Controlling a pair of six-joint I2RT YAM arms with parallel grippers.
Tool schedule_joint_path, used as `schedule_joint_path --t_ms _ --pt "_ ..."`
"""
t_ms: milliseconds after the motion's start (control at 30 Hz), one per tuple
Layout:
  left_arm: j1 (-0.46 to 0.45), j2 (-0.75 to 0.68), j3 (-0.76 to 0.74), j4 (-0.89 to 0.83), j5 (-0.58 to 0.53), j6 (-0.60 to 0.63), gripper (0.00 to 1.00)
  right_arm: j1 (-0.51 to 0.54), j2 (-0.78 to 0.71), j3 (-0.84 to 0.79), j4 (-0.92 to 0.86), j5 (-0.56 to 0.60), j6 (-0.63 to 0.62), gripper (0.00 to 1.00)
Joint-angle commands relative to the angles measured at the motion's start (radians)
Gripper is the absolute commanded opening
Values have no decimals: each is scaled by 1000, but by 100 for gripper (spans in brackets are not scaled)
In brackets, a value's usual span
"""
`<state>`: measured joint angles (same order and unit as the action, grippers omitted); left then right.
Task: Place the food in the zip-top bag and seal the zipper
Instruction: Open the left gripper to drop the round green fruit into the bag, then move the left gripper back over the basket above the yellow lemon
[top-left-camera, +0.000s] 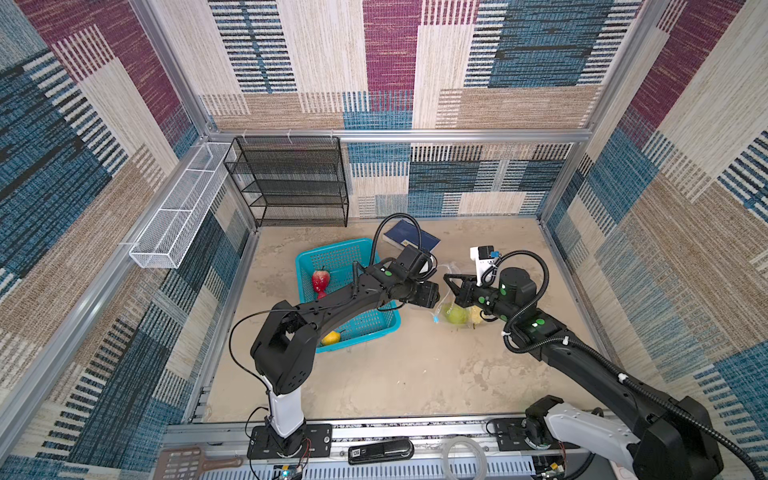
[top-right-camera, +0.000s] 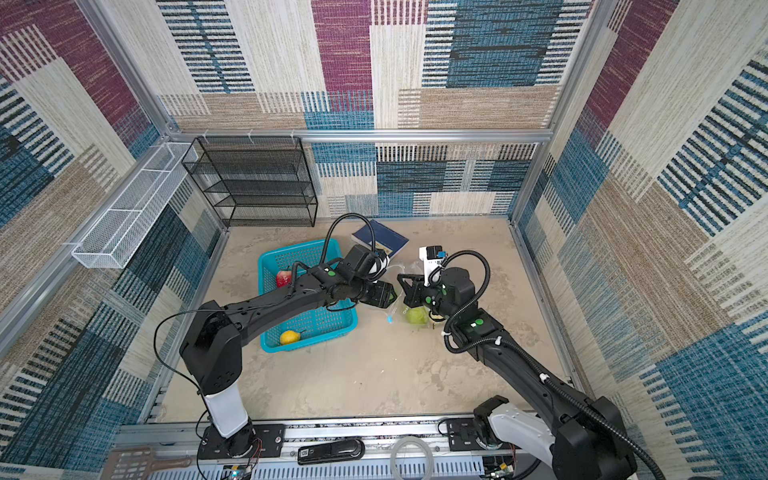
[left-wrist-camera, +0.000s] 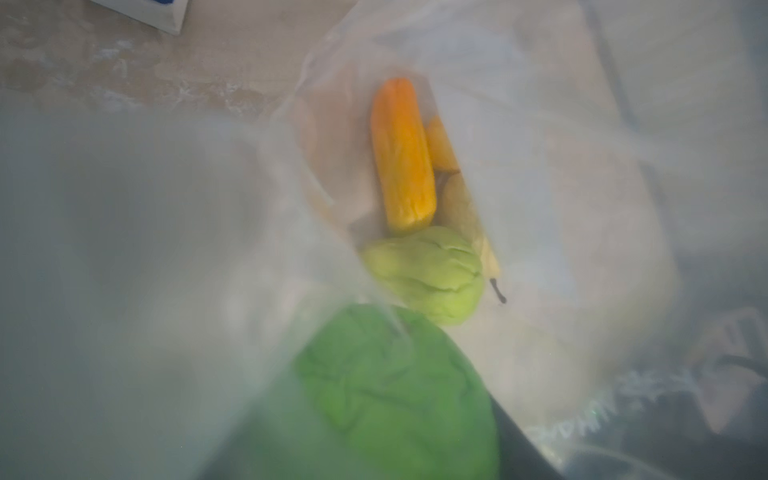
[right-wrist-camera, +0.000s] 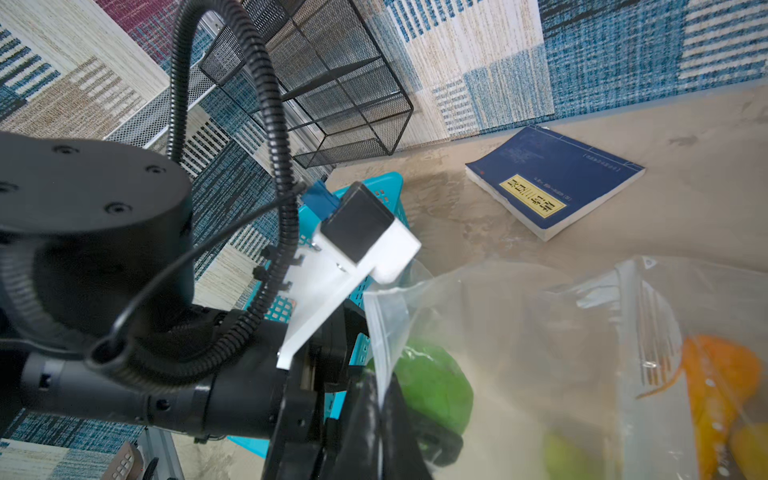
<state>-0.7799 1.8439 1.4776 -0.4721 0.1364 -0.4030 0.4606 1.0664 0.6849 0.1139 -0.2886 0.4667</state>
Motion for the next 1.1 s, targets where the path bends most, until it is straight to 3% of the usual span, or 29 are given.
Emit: schedule_joint_path --t_ms 0,400,567,867,1067 --pt "-2 7 15 -53 -71 35 67 1 -1 -5 37 -16 -7 0" --pt "-2 -30 14 -53 -55 12 86 0 -9 -10 30 -7 -6 0" --pt "-1 -91 -19 -18 -32 -3 87 1 -8 -10 30 -4 -6 0" --pt "27 -354 -228 17 -165 -10 89 1 -13 -29 41 11 3 0" --pt "115 -511 -418 -18 -235 -54 90 0 -6 -34 51 4 17 0"
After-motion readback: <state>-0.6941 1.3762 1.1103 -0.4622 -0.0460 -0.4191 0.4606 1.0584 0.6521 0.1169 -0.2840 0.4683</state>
